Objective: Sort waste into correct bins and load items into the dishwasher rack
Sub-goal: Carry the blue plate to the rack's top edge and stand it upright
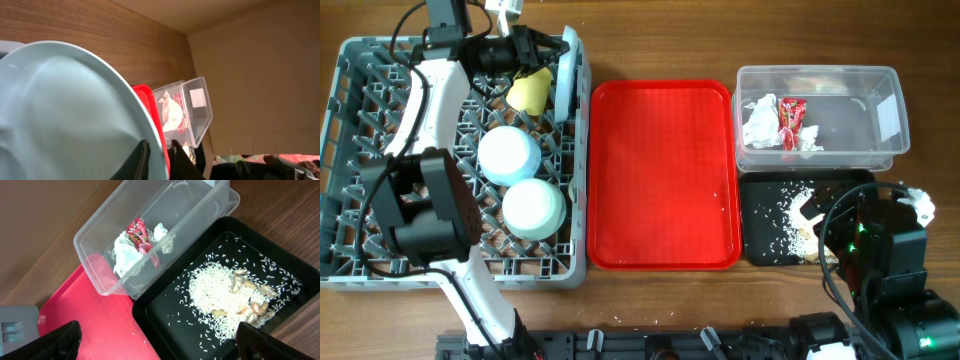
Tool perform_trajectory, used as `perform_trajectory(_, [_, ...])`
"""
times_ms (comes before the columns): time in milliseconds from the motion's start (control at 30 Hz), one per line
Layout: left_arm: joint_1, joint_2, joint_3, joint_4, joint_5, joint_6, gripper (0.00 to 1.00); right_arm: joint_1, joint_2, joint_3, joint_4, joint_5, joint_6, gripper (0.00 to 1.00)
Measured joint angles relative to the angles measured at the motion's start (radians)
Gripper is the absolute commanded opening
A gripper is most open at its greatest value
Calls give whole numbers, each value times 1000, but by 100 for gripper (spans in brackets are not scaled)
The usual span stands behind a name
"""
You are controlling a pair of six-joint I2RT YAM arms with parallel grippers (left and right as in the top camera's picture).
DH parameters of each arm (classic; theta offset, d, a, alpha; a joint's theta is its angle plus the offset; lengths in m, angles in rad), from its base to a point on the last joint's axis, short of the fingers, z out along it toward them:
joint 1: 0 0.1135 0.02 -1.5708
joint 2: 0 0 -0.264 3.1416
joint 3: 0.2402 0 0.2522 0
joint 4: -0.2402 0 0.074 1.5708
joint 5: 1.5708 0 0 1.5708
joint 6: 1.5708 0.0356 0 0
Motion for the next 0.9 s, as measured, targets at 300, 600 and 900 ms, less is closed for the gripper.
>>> perform_trajectory(300, [34,0,0,24,-48,-75,40,0,0,0,0,0,0,100])
perform_trajectory(600, [45,0,0,18,-69,-131,51,0,0,0,0,0,0,100])
perform_trajectory(900, [66,-257,-8,-132,-310,-191,56,0,0,0,-1,0,0,100])
